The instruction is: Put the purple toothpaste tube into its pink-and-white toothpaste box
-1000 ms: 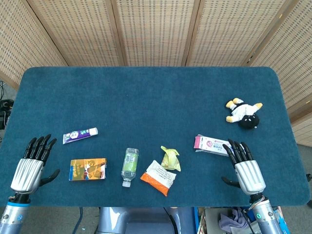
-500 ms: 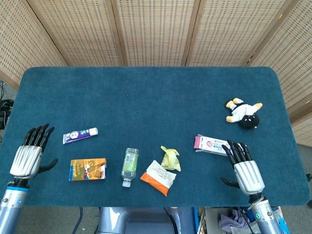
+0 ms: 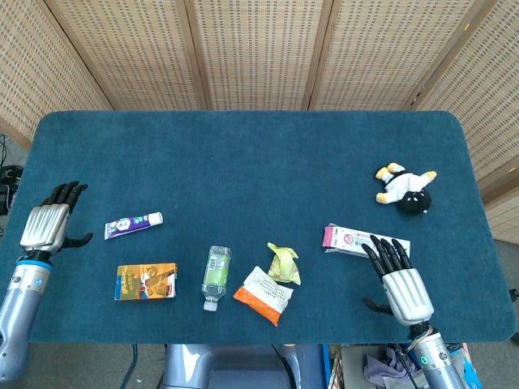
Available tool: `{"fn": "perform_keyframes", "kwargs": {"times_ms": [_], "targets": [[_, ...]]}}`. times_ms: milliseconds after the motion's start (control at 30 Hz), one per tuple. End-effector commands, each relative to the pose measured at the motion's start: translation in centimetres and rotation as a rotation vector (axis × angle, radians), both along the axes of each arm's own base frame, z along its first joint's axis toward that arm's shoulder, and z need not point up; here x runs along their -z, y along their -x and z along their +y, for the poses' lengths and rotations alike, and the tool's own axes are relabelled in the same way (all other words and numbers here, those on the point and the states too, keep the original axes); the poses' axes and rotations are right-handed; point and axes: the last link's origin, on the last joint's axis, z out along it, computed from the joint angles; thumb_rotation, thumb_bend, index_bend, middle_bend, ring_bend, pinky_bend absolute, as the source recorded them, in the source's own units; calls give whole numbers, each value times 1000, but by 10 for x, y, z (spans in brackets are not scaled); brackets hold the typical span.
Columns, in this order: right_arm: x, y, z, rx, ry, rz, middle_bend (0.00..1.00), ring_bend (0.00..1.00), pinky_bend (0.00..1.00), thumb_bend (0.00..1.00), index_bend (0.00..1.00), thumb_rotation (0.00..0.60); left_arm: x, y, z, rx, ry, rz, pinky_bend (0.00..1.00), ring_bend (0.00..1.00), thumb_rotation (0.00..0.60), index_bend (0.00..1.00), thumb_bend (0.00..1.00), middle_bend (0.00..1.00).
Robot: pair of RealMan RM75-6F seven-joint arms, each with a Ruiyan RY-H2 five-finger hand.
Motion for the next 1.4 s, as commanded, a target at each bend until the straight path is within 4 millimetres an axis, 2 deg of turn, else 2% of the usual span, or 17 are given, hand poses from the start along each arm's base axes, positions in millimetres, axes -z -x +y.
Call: {"fn": "perform_keyframes", "kwargs": {"times_ms": [33, 167, 400, 800, 1400], "targets": [[0, 0, 0, 1, 0, 0, 0, 0, 0, 0, 0, 600, 13, 2, 19, -28, 35, 50, 235, 87, 600, 157, 253, 132], [-2, 1, -1, 7, 6, -7, 0, 0, 0, 1, 0, 600, 30, 6, 31, -69, 70, 91, 244, 101, 600, 196, 253, 157], [-5, 4, -3, 19, 12, -17, 0, 0, 0, 1, 0, 600, 50, 11, 38, -97, 96, 137, 284, 154, 600, 278, 253, 222], [-5, 5, -3, 22, 9, -29, 0, 0, 0, 1, 0, 600, 65, 12, 48, -128, 109, 168, 295, 166, 600, 291, 252, 234], [-8, 7, -4, 31, 15, -41, 0, 0, 0, 1, 0, 600, 96, -8, 59, -123, 159, 171, 296, 166, 600, 296, 253, 234]]}}
